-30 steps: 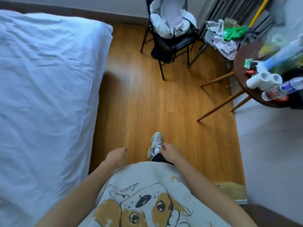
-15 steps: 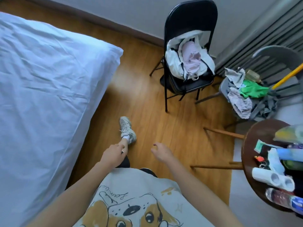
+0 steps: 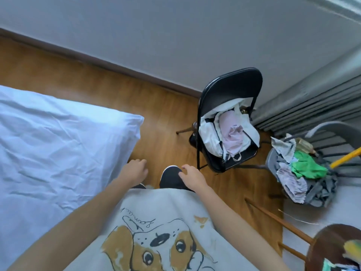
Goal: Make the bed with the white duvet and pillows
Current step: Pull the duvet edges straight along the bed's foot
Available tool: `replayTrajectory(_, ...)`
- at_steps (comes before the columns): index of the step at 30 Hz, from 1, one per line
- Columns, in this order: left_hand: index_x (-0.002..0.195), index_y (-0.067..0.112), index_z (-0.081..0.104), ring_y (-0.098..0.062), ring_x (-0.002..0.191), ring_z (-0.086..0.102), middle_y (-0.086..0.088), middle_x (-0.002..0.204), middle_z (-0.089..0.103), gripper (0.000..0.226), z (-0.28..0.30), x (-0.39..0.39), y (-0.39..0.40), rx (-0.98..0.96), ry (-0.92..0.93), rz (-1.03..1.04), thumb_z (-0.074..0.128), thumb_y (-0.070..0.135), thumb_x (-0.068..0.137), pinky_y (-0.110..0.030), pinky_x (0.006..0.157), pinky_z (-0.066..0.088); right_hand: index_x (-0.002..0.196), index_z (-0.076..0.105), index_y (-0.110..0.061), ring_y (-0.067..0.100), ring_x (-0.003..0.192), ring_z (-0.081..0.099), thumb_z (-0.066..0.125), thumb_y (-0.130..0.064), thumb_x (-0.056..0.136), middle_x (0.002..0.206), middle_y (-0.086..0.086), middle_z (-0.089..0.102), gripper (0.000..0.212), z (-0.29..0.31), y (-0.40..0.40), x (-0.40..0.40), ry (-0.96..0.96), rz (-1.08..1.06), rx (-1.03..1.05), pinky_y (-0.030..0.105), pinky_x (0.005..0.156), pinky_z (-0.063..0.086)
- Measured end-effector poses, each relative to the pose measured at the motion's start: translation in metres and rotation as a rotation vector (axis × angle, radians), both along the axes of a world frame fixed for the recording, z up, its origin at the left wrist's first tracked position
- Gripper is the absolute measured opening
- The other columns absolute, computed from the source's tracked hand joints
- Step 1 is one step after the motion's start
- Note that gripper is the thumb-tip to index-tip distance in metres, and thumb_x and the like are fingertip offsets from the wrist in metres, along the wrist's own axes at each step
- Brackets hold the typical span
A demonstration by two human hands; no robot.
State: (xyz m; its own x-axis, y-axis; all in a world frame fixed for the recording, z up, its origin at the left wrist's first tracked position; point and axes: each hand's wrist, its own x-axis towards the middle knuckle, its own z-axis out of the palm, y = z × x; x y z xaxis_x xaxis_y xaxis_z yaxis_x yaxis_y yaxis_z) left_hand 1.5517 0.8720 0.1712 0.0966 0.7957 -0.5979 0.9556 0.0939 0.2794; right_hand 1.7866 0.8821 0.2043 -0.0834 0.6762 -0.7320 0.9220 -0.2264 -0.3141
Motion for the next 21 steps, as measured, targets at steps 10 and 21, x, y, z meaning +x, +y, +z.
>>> replayTrajectory(10, 0.113, 0.012, 0.060, -0.029, 0.109, 0.056, -0.007, 0.117, 0.062, 0.027, -0.030, -0.065, 0.239, 0.010, 0.008, 0.287, 0.045, 0.026, 0.095, -0.037, 0.082, 0.047, 0.130, 0.053, -0.012, 0.031, 0.119, 0.051, 0.044, -0.029, 0.098, 0.129, 0.012, 0.056, 0.037, -0.038, 0.308, -0.087, 0.032, 0.345, 0.001, 0.037, 0.092, 0.041)
replayTrajectory(21, 0.113, 0.015, 0.055, -0.025, 0.107, 0.053, -0.005, 0.109, 0.059, 0.025, -0.003, -0.138, 0.403, -0.032, 0.010, 0.597, 0.041, 0.026, 0.096, -0.038, 0.081, 0.046, 0.141, 0.043, -0.020, 0.023, 0.126, 0.051, 0.043, -0.036, 0.101, 0.142, 0.003, 0.050, 0.043, -0.018, 0.574, -0.219, -0.005, 0.788, -0.008, 0.035, 0.103, 0.041)
